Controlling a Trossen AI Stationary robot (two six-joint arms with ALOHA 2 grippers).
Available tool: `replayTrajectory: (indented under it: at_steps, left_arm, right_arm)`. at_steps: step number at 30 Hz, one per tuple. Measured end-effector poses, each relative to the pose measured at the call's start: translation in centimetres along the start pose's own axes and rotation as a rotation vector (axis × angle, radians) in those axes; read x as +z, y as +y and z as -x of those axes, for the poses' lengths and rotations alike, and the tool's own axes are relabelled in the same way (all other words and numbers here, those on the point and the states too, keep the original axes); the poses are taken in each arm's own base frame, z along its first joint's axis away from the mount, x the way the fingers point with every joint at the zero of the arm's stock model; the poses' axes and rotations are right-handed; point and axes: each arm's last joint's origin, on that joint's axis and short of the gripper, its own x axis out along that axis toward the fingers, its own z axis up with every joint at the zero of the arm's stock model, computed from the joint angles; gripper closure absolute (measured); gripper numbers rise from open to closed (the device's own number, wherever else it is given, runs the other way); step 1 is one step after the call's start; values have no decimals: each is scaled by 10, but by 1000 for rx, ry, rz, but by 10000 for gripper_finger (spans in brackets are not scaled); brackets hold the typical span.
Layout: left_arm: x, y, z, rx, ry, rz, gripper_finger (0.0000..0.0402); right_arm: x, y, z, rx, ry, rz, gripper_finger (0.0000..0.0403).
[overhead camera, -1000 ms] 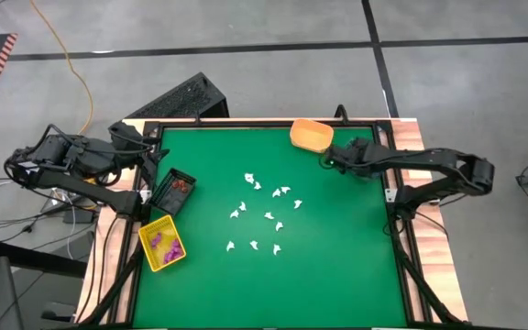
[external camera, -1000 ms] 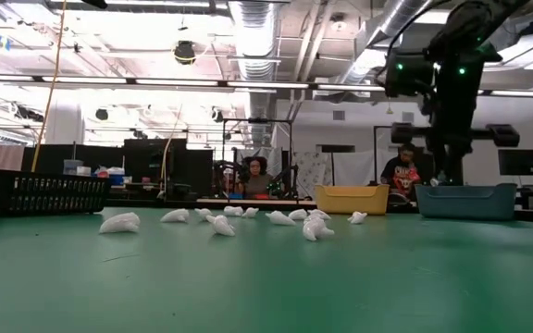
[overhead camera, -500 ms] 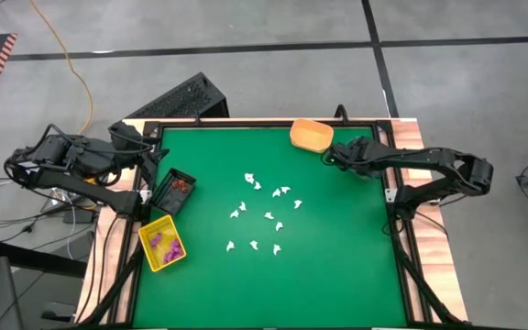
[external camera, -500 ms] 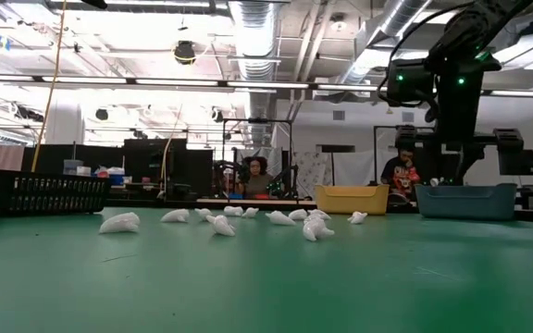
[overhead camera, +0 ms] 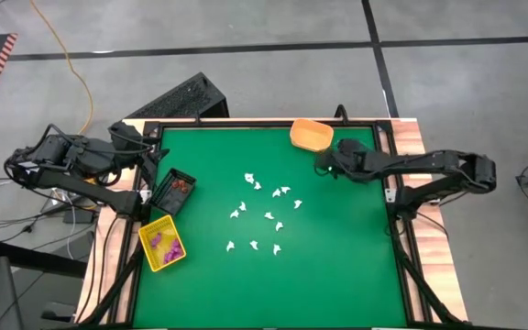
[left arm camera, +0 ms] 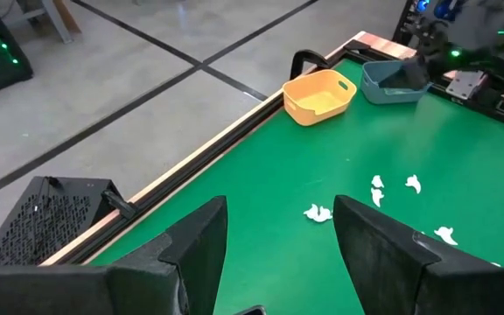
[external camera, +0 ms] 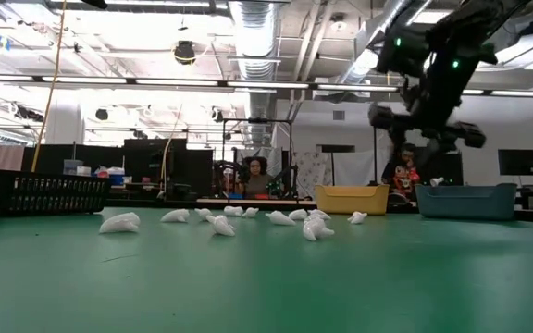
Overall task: Sort Halloween decoration
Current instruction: Put the white ghost toy into the light orange bin
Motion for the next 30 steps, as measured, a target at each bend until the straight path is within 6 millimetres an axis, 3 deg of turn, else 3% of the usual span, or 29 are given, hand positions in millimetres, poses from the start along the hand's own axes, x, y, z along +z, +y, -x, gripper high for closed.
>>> replayTrajectory:
  at_steps: [7,19,24,30]
  left_arm:
    - [0,0,0,0,0,0,202]
    - [0,0,0,-4,2,0,202]
    - [0,0,0,-5,3,0,202]
    - [0,0,0,-5,3,1,202]
  right_arm:
    - [-42,25,21,173,-22,-41,178]
    - [-144,41,30,319,-80,-9,179]
    - [-169,56,33,336,-120,93,179]
    - [-186,85,40,334,-184,292,179]
